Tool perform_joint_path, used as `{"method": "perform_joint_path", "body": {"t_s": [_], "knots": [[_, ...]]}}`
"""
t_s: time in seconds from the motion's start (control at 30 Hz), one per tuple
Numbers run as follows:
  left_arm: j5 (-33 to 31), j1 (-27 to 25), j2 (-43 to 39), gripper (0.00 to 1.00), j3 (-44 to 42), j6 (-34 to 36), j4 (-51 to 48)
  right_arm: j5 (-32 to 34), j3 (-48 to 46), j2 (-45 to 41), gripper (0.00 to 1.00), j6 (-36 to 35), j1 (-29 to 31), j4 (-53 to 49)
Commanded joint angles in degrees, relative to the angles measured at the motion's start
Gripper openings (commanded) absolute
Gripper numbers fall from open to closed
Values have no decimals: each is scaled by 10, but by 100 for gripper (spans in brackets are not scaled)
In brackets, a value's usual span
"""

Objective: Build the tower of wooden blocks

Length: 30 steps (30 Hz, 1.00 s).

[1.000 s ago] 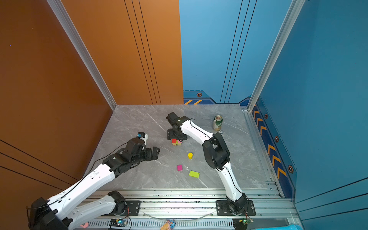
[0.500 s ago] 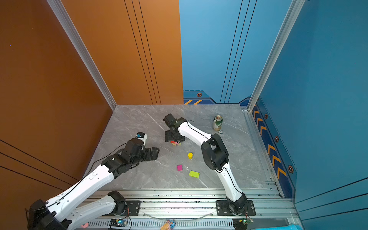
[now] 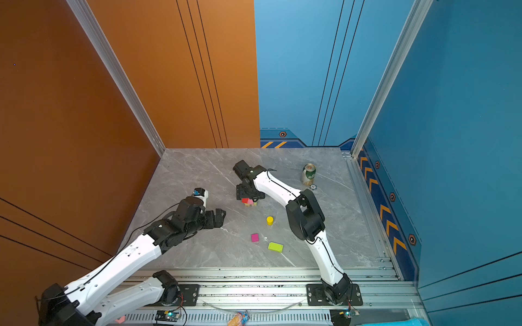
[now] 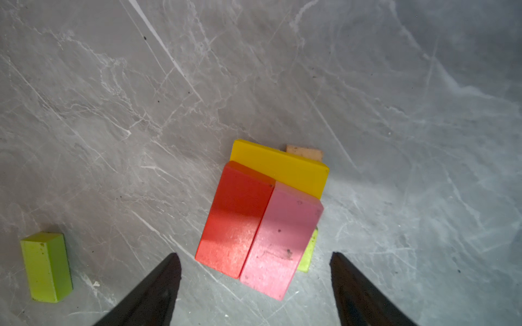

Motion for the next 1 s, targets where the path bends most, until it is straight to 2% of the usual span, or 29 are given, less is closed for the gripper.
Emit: {"method": "perform_joint_path", "body": {"t_s": [0.0,0.77,0.97], "knots": [[-1,7,-6,98,-5,-6,-7,15,23,9,84,6,5,-21],[4,14,0,98,-7,-6,-1,25,47,44,85,5,-1,-47],[6,16,0,98,-6,-6,-2,25,46,44,81,5,-3,-48]]}}
